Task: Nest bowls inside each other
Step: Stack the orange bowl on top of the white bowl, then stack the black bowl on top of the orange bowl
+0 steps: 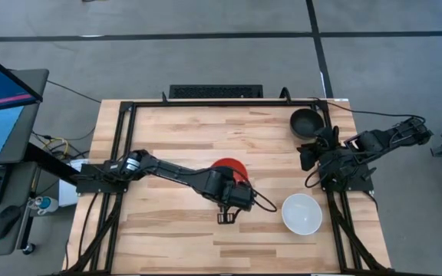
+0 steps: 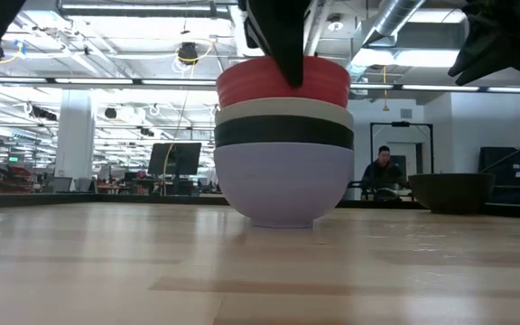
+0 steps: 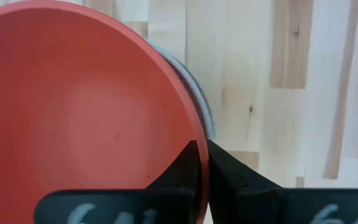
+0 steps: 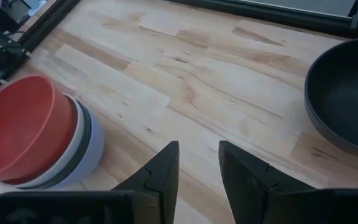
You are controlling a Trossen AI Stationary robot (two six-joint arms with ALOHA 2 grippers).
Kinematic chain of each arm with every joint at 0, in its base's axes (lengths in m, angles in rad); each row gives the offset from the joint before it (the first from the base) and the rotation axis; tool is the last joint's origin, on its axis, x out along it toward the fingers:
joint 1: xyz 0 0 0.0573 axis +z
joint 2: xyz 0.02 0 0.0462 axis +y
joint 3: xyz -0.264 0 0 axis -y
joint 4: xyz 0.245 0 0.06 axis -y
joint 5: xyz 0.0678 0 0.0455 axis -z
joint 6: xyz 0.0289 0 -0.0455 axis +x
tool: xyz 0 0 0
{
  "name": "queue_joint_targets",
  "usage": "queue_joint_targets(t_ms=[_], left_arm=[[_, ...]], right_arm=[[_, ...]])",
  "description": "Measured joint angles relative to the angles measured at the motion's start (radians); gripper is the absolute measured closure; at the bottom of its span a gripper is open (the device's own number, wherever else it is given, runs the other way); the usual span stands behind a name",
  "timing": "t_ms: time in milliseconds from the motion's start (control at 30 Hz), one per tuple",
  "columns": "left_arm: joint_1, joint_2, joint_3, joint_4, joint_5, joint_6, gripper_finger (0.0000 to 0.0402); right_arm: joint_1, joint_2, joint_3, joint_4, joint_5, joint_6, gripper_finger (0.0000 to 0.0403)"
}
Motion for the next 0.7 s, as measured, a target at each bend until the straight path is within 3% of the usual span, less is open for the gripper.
queue_joint_targets(t_ms=[233, 333, 567, 700], left_arm=[[0.001, 0.017, -0.001, 0.02, 0.017, 0.003, 0.0373], [-0.005, 0.035, 0.0, 0.037, 0.046, -0.002, 0.0349], [-0.018, 0.032, 0.006, 0.025, 0.007, -0.044, 0.0288], [-0.046, 0.03, 0.104, -0.032, -0.022, -0.057, 0.0253]], right_arm=[[0.0, 0.0, 0.0, 0.001, -0.013, 0.0, 0.0265], [0.001, 0.0, 0.0, 0.001, -0.017, 0.0, 0.0265], [-0.001, 0.0, 0.0, -0.002, -0.018, -0.025, 0.0265], [-0.012, 0.0, 0.0, -0.001, -0.019, -0.035, 0.0265]])
